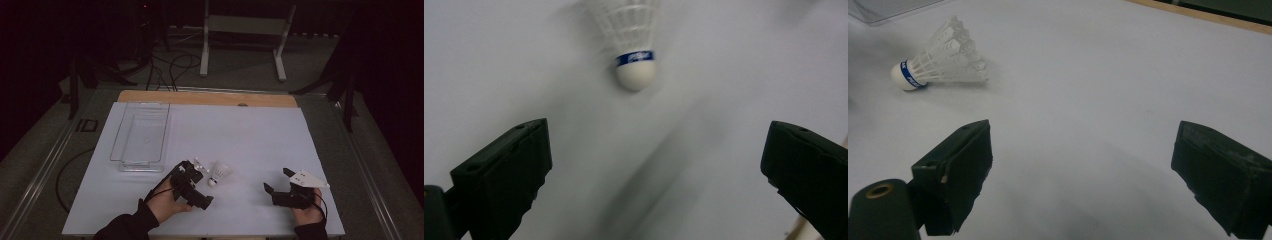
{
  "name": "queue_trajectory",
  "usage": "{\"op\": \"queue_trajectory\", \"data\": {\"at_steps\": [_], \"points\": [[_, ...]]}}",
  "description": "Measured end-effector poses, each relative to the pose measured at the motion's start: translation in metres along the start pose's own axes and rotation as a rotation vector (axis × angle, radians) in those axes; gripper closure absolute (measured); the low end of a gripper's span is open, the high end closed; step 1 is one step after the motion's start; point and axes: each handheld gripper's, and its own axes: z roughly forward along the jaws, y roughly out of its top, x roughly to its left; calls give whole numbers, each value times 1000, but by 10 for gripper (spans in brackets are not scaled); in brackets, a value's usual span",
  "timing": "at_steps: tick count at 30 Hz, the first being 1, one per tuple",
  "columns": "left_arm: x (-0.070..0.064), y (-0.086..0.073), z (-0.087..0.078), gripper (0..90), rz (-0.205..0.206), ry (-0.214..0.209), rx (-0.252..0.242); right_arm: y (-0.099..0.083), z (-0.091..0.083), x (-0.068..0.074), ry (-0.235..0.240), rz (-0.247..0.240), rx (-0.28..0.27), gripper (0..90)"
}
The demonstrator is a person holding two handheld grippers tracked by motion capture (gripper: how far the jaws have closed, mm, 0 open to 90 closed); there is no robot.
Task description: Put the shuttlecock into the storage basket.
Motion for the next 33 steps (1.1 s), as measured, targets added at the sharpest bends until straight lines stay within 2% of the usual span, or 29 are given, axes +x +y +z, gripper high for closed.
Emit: {"op": "queue_trajectory", "data": {"at_steps": [6,9,13,17,25,28,33], "points": [[-4,8,5,7,-6,-11,9,0,0,0,1,0,1,92],[-2,11,7,7,-30,-27,9,0,0,0,2,1,0,92],[-1,14,11,8,-51,-38,36,0,0,0,4,1,-1,92],[2,17,14,42,-71,-44,49,0,0,0,5,2,-1,92],[2,22,23,98,-64,-21,66,0,0,0,8,4,-3,92],[4,24,26,151,-82,-19,64,0,-1,0,8,4,-4,92],[6,27,30,153,-98,-12,73,0,0,0,7,1,-1,92]]}}
